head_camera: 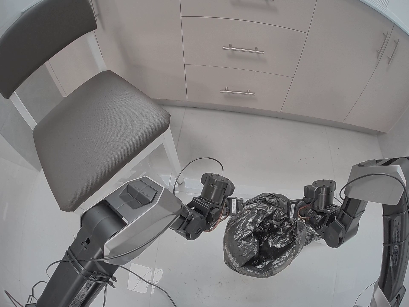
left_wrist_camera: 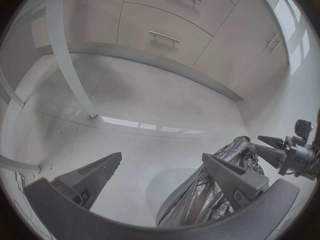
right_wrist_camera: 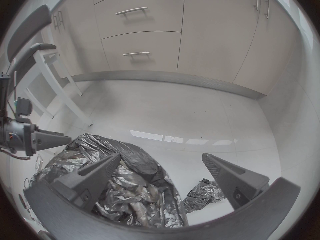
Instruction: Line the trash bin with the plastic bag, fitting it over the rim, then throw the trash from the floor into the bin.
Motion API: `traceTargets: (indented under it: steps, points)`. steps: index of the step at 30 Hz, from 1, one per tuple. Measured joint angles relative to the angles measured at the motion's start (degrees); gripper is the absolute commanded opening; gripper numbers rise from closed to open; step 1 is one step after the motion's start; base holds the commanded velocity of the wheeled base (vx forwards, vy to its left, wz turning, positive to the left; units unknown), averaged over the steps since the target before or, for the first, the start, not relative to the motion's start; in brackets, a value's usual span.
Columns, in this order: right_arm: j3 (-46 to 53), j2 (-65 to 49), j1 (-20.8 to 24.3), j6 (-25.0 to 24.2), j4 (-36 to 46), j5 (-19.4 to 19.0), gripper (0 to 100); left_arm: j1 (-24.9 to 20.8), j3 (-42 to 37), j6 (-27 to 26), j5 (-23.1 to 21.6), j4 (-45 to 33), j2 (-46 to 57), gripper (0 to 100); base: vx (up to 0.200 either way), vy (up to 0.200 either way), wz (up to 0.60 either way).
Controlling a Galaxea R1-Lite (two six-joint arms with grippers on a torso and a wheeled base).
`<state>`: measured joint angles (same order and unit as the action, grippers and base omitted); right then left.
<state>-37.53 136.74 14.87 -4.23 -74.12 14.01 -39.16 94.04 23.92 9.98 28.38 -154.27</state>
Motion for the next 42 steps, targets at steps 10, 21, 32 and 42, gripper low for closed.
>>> traceTargets:
  steps: [10, 21, 32, 42]
  points:
    - [-4.5, 4.3, -2.2, -0.1, 0.1, 1.0, 100, 0.0, -0.2, 0.0, 0.0, 0.0, 0.0, 100, 0.0, 0.0, 0.0]
    - [-4.9, 7.7, -5.2, -0.1, -0.2, 1.1, 100, -0.1, -0.2, 0.0, 0.2, 0.0, 0.0, 100, 0.0, 0.0, 0.0]
    - [-3.6, 2.7, -5.7, 0.1, 1.8, 1.1, 100, -0.1, -0.9, -0.1, 0.2, 1.2, 0.0, 100, 0.0, 0.0, 0.0]
    - [-1.9, -4.4, 2.5, -1.8, 4.9, 1.1, 100, -0.1, -1.3, 0.0, 0.2, 2.0, -0.1, 100, 0.0, 0.0, 0.0]
